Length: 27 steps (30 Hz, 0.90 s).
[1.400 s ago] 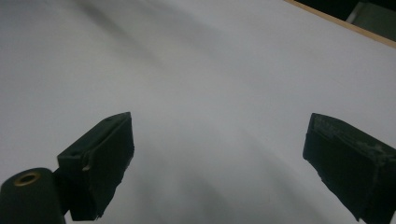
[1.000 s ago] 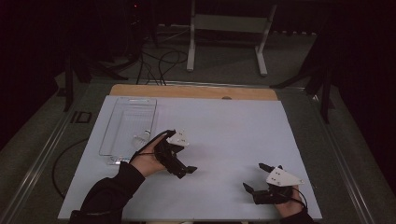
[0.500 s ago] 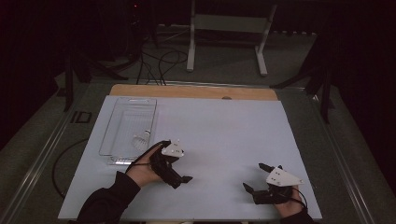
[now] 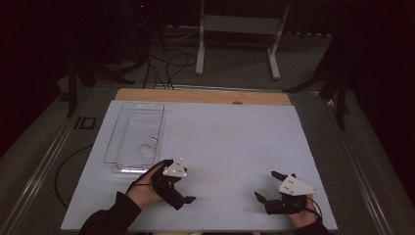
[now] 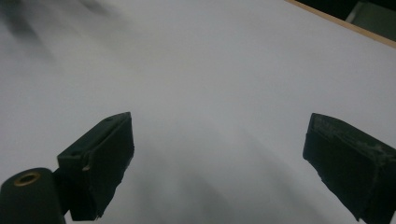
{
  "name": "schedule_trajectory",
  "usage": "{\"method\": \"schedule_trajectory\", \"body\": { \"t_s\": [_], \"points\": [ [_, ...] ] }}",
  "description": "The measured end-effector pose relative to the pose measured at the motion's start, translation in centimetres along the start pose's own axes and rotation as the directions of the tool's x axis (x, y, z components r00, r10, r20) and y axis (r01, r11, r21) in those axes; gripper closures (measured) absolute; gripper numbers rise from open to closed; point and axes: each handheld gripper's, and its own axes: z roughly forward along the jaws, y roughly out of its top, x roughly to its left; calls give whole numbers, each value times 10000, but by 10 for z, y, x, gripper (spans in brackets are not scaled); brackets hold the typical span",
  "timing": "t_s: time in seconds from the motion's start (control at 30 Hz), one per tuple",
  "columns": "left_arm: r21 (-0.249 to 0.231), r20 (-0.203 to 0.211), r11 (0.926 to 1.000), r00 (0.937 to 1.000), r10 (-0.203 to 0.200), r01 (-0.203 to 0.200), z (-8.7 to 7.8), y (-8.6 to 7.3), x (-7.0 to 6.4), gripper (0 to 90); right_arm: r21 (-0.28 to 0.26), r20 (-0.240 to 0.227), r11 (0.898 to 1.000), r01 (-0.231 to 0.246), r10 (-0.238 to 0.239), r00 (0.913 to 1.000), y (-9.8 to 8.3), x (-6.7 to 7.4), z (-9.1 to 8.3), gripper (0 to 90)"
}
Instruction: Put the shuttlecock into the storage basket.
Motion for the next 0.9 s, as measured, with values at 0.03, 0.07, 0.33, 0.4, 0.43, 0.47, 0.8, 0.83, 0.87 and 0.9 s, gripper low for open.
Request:
{"method": "schedule_trajectory", "body": {
  "t_s": [0.03, 0.07, 0.33, 0.4, 0.43, 0.47, 0.8, 0.83, 0.87, 0.9],
  "points": [
    [59, 14, 10000, 10000, 2, -2, 0, -2, 0, 12, -9, 6, 10000, 11, -11, 10000, 0, 0, 0, 86],
    [10, 45, 9999, 9999, -122, 122, -1, -5, -1, 12, -16, 6, 10000, 1, -1, 10000, 0, 0, 0, 86],
    [-9, -90, 9994, 9993, -358, 358, -8, -24, -3, 12, 22, -6, 10000, -12, 12, 10000, 0, 0, 0, 86],
    [-31, -173, 9987, 9986, -500, 499, -10, -29, -4, 12, 30, 4, 10000, 1, -1, 10000, 0, 0, 1, 86],
    [-12, -222, 9986, 9983, -532, 532, -10, -32, -4, 12, 40, -3, 10000, 13, -13, 10000, 0, 0, 1, 86],
    [52, -231, 9983, 9981, -572, 573, -11, -34, -4, 14, 49, -8, 10000, 20, -20, 10000, 0, 0, 1, 86],
    [-32, -510, 9962, 9949, -869, 868, -22, -51, -5, 14, 84, -6, 10000, 10, -10, 10000, 0, 0, 1, 86],
    [-31, -536, 9961, 9946, -884, 884, -24, -55, -5, 14, 86, -10, 10000, 8, -8, 10000, 0, 0, 1, 86],
    [-31, -536, 9961, 9946, -884, 884, -24, -55, -5, 14, 86, -10, 10000, 8, -8, 10000, 0, 0, 1, 86],
    [-94, -536, 9959, 9944, -908, 904, -27, -58, -5, 14, 91, -15, 10000, 8, -8, 10000, 0, 0, 1, 86]
  ]
}}
